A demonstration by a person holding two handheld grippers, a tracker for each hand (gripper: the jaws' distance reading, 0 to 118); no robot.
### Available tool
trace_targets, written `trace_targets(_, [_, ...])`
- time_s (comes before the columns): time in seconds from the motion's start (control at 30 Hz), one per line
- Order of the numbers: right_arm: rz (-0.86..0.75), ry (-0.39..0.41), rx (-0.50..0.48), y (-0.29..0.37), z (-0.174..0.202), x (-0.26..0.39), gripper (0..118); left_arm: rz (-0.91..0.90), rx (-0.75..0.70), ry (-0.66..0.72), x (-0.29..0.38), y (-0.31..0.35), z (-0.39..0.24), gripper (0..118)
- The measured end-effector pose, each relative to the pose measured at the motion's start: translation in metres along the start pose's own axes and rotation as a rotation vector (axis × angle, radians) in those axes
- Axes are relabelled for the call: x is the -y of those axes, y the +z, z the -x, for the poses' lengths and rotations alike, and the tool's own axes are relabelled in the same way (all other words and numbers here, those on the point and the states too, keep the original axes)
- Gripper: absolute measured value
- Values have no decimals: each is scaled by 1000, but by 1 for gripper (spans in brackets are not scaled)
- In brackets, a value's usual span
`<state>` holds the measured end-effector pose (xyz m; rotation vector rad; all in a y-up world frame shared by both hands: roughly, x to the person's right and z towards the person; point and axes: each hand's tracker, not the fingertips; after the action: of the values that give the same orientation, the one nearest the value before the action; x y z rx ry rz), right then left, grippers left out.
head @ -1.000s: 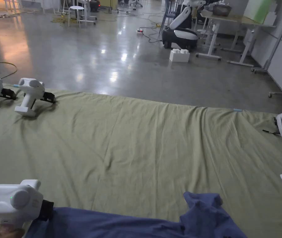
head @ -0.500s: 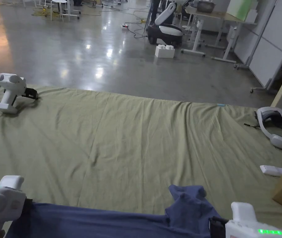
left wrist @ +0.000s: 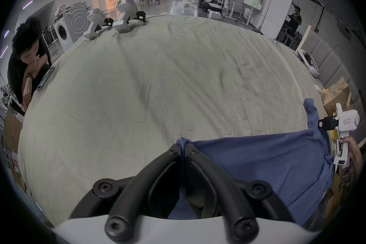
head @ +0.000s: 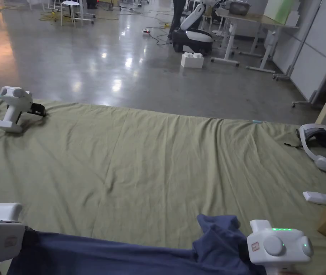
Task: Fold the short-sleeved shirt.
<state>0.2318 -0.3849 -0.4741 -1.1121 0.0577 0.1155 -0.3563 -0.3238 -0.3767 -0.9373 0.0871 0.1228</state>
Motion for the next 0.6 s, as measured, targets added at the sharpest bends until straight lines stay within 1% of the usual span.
trace_targets(0.03, [-3,-1,-11,-1,1,2,26,2,2,3,-1,0,3,5])
trace_targets(0.07, [-4,1,-13,-1,0,1,21,1,0,6,1,0,-1,5])
trace_targets(0.1, [-12,-2,-11,1,-2,1,12,7,6,14,2,0,-1,5])
trace_targets(0.13, [-21,-16,-24,4,-5,1,6,10,8,16,1,0,0,5])
trace_targets(0.23, [-50,-64,-37,19,-9,5,5,3,7,16,3,1,-2,5])
trace_targets(0.3, [-90,-76,-35,32,-12,8,4,-7,14,24,3,5,0,5])
trace_targets(0.43, [-161,-67,-52,69,-17,21,4,-36,25,31,6,5,-4,5])
trace_targets(0.57, [-239,-60,-54,115,-20,41,4,-79,42,43,29,23,-17,5])
trace_targets(0.6, [-253,-58,-59,127,-21,48,4,-91,45,52,34,44,2,5])
